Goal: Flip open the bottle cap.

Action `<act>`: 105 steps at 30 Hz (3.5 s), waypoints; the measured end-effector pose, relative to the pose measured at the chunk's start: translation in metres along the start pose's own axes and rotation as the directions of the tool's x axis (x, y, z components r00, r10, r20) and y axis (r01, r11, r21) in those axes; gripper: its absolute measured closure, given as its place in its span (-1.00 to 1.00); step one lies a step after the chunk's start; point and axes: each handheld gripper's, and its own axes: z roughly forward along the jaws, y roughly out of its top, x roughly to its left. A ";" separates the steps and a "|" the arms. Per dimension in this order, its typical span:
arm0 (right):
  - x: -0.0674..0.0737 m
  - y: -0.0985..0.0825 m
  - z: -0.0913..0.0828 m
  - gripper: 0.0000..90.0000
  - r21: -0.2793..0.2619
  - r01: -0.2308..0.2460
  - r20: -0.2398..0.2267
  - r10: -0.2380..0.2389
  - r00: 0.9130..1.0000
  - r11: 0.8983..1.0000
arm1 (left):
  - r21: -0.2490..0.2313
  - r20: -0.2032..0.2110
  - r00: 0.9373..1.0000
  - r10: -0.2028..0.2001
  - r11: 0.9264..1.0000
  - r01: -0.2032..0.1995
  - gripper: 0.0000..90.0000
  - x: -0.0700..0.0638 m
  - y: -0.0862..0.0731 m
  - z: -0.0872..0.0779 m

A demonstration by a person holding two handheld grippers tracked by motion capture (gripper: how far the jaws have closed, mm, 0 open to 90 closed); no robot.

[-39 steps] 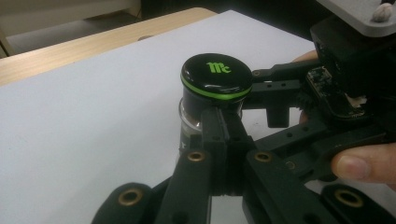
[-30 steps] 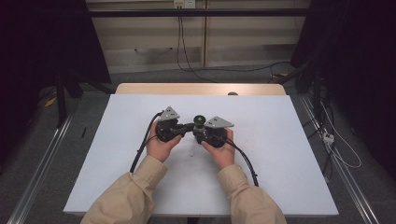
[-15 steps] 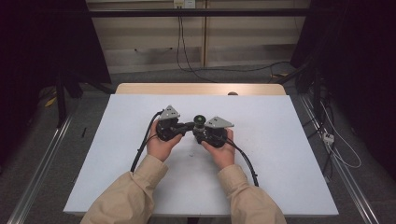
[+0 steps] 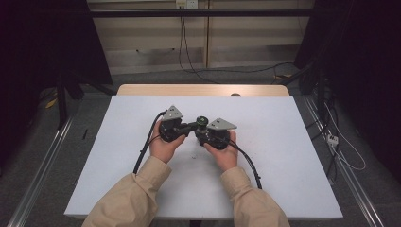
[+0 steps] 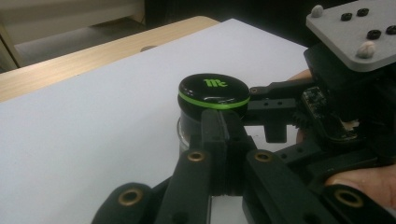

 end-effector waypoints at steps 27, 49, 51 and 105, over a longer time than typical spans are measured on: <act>0.000 0.000 0.000 0.19 0.001 0.002 0.002 -0.002 1.000 1.000 | -0.004 -0.002 1.000 -0.002 1.000 0.002 1.00 0.000 0.006 0.000; 0.000 0.000 0.000 0.19 0.003 -0.001 0.001 0.001 1.000 1.000 | -0.005 -0.009 1.000 0.006 1.000 -0.006 1.00 -0.001 0.015 0.000; 0.000 0.000 0.000 0.19 0.004 0.000 0.001 0.000 1.000 1.000 | -0.006 -0.008 1.000 0.004 1.000 -0.004 1.00 -0.001 0.015 0.000; 0.000 0.000 0.001 0.19 0.005 -0.002 -0.001 0.002 1.000 1.000 | -0.019 -0.009 1.000 0.005 1.000 -0.005 1.00 0.000 0.030 0.008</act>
